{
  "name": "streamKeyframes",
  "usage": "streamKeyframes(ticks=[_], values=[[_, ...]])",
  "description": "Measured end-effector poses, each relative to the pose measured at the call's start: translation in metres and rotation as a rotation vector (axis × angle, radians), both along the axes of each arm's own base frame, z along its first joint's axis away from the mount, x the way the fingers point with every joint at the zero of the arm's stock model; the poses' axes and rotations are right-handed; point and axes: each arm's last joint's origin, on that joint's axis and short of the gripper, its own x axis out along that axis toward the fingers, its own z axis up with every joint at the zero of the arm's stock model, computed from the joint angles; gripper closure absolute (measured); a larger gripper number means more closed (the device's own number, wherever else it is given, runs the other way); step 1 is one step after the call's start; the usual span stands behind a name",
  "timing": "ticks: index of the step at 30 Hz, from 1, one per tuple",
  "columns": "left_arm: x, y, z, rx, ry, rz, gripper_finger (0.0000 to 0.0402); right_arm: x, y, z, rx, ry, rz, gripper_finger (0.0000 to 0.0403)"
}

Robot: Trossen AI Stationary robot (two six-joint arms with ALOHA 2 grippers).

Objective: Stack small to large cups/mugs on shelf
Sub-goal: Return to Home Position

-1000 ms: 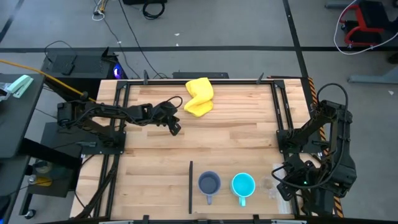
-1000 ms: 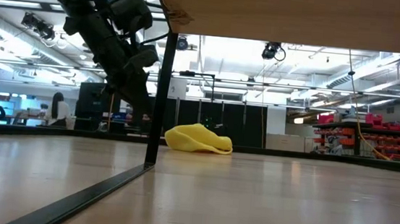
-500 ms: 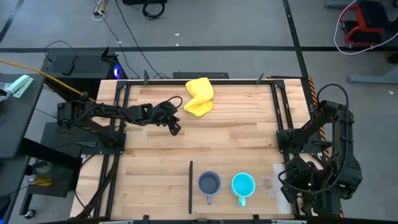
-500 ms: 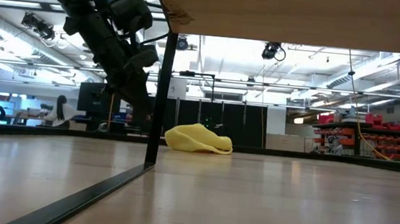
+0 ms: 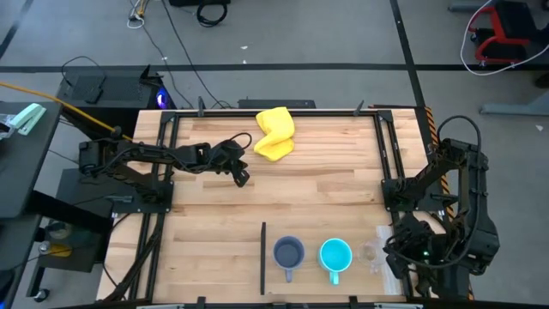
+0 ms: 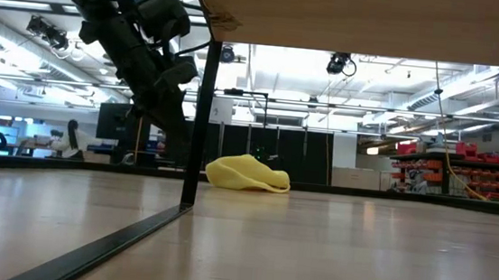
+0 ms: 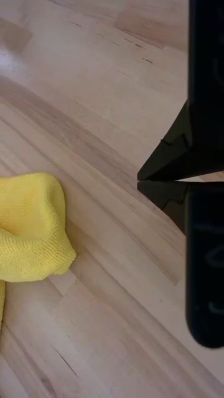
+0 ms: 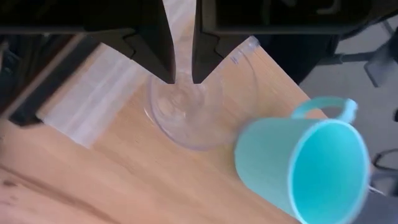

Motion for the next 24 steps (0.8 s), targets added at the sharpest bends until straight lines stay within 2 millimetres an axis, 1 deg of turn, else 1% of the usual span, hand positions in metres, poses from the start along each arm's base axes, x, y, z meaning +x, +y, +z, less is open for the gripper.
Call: streamKeyframes(ticks=[4,7,10,13,17,18,20,21,24], values=[[0.000,0.000,0.000,0.000,0.001,0.000,0.0378,0.002,-0.001,0.001,-0.043,-0.079,0.020,0.0341],[0.000,0.000,0.000,0.001,0.002,-0.001,0.0373,0.005,-0.002,0.004,-0.142,-0.214,0.079,0.0341],[0.000,0.000,0.000,0.001,0.002,-0.002,0.0372,0.009,-0.004,0.009,-0.315,-0.390,0.169,0.0341],[0.000,0.000,0.000,0.003,0.002,-0.003,0.0377,0.012,-0.005,0.015,-0.538,-0.569,0.251,0.0341],[0.001,0.000,0.000,0.002,-0.003,-0.003,0.0384,0.015,-0.006,0.024,-0.851,-0.793,0.282,0.0341],[0.001,0.000,0.000,0.001,-0.004,-0.002,0.0385,0.015,-0.006,0.026,-0.908,-0.817,0.289,0.0341],[0.001,0.000,0.000,-0.009,-0.009,0.009,0.0387,0.017,-0.008,0.026,-0.971,-0.794,0.315,0.0341],[0.001,-0.001,0.000,-0.023,-0.015,0.024,0.0388,0.018,-0.008,0.026,-0.980,-0.775,0.324,0.0341],[0.001,-0.001,0.000,-0.039,-0.023,0.042,0.0386,0.020,-0.009,0.024,-0.936,-0.709,0.349,0.0341]])
